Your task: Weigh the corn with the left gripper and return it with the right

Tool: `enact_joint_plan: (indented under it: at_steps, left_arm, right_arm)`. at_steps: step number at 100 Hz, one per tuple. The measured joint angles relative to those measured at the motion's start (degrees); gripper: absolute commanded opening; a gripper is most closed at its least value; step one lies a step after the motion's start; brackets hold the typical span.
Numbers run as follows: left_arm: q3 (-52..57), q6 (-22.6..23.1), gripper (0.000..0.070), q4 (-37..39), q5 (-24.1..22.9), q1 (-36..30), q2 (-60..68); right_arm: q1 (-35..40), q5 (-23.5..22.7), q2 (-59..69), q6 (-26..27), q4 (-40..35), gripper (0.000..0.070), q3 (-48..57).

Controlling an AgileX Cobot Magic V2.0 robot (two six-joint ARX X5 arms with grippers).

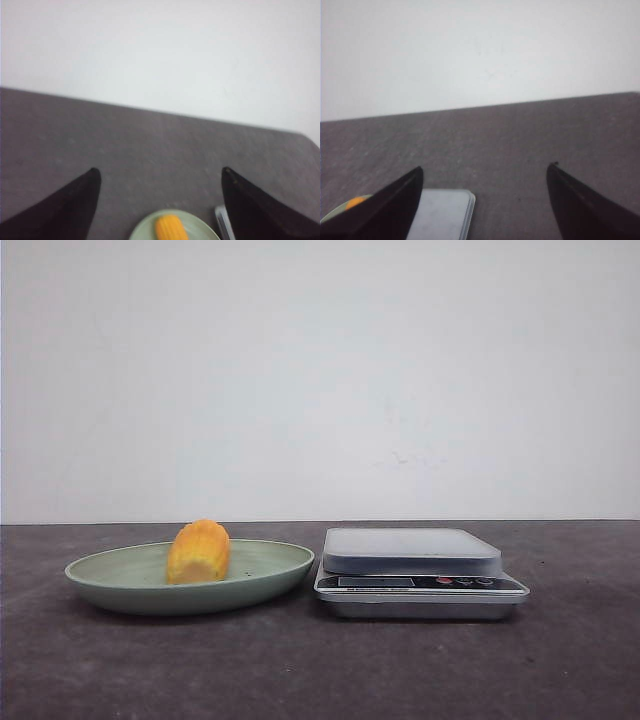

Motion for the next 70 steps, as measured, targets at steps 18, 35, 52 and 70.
enact_joint_plan:
  at_steps: [18, 35, 52, 70]
  left_arm:
    - [0.00, -0.11, 0.0435, 0.59, -3.39, -7.78, 12.11]
    - [0.00, -0.13, 0.0435, 3.06, -6.49, -12.26, 22.99]
    - [0.00, -0.13, 0.0438, 4.26, -10.12, -15.58, 33.14]
    - [0.00, -0.35, 0.0440, 5.57, -10.23, -17.51, 40.57]
  right_arm:
    - [0.07, -0.92, 1.73, -0.11, -0.22, 0.0493, 1.86]
    - [0.07, -1.64, 2.67, -0.11, -0.61, 0.0493, 4.50]
    - [0.07, -2.60, 2.78, -0.17, -1.03, 0.0495, 5.68]
    - [0.07, -4.07, 3.72, -0.42, -4.57, 0.0514, 5.68]
